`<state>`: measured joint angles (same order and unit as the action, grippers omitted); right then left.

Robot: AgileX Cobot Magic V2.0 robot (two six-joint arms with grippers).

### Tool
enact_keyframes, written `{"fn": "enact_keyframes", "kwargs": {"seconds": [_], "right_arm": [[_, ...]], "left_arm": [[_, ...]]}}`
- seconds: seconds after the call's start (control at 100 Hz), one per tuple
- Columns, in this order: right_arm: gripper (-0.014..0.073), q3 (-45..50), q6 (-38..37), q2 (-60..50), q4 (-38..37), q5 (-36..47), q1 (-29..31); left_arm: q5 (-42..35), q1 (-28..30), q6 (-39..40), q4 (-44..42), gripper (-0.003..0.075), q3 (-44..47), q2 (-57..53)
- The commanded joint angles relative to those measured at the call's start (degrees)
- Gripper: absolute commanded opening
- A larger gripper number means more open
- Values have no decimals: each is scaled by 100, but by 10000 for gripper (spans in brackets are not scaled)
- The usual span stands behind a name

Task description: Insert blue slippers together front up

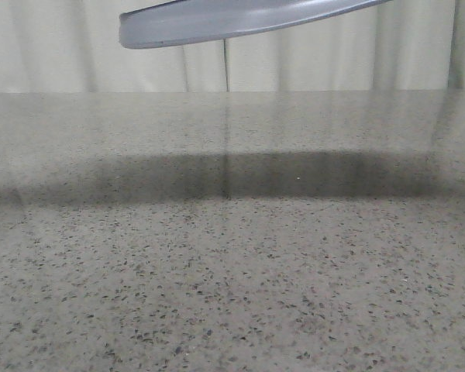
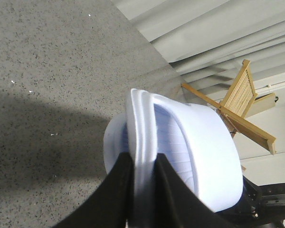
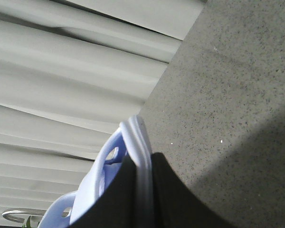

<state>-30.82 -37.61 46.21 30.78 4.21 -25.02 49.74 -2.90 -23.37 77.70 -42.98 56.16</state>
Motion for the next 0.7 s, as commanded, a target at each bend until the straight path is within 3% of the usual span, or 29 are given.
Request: {"fn": "enact_keyframes", "kwargs": {"seconds": [0.0, 0.15, 0.69], "right_arm": [[-107, -184, -42, -21, -86, 322, -43], [-107, -184, -42, -21, -121, 322, -43], [-107, -184, -42, -21, -146, 222, -43]], "left_arm": [[329, -23, -70, 379, 16, -162, -71], [212, -23, -70, 379, 16, -162, -30], [1300, -23, -857, 1228, 16, -171, 817]]}}
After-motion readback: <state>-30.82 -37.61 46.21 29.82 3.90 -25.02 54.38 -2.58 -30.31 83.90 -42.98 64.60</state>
